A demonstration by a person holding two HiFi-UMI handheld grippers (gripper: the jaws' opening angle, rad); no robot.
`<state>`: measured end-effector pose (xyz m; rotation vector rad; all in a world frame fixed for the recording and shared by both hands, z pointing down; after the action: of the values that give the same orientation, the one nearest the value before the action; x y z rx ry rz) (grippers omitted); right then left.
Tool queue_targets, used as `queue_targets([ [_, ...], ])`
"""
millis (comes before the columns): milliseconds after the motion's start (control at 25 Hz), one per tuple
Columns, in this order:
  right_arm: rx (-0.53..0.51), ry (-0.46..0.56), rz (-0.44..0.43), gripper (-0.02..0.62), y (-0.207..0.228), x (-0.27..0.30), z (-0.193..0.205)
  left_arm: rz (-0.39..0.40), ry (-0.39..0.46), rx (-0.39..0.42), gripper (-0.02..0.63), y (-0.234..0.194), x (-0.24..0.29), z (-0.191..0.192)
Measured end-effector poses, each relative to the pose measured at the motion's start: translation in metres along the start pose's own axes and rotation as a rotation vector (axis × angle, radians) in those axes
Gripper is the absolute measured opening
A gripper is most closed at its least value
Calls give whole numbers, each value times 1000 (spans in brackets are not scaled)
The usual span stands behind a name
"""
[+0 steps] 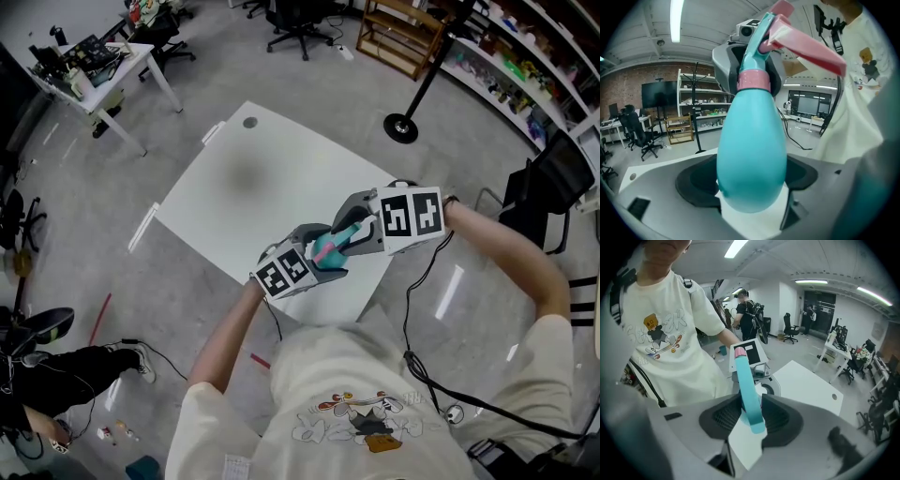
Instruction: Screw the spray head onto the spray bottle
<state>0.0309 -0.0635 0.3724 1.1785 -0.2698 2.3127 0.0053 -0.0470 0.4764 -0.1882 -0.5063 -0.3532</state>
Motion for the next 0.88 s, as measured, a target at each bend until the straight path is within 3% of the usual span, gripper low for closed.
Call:
queue_targets([
  [120, 26, -8, 14, 137, 4, 6, 8, -26, -10, -44, 405, -3, 3, 10],
  [400, 182, -17, 109, 137, 27, 19, 46, -179, -32, -165, 405, -10, -2, 58],
  [560, 289, -16, 199, 137, 52, 43, 67, -266, 47, -342, 401, -1, -9, 72],
  [600, 306, -29, 224, 137, 59, 51, 71, -312, 62, -372, 339, 0, -12, 74],
  [680, 352, -55, 257, 137, 71, 65, 82, -396, 94, -409, 70, 1, -17, 76],
  [720, 383, -63, 266, 137, 77, 72, 89, -410, 107, -421, 6, 3, -17, 75],
  [880, 451, -77, 329, 137, 94, 98, 115, -385, 98, -399, 6, 9, -9, 69],
])
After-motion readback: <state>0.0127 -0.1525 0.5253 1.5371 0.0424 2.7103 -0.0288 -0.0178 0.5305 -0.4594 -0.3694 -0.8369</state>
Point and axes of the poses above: the fingertips, and each gripper's own axes: x forward along the fingers, y to its right, z out of its underside, the point moved 5 cm from there along -x, backward along the fingers, and after that the axes turned 1 degree about -x, right-handed, at the moved point
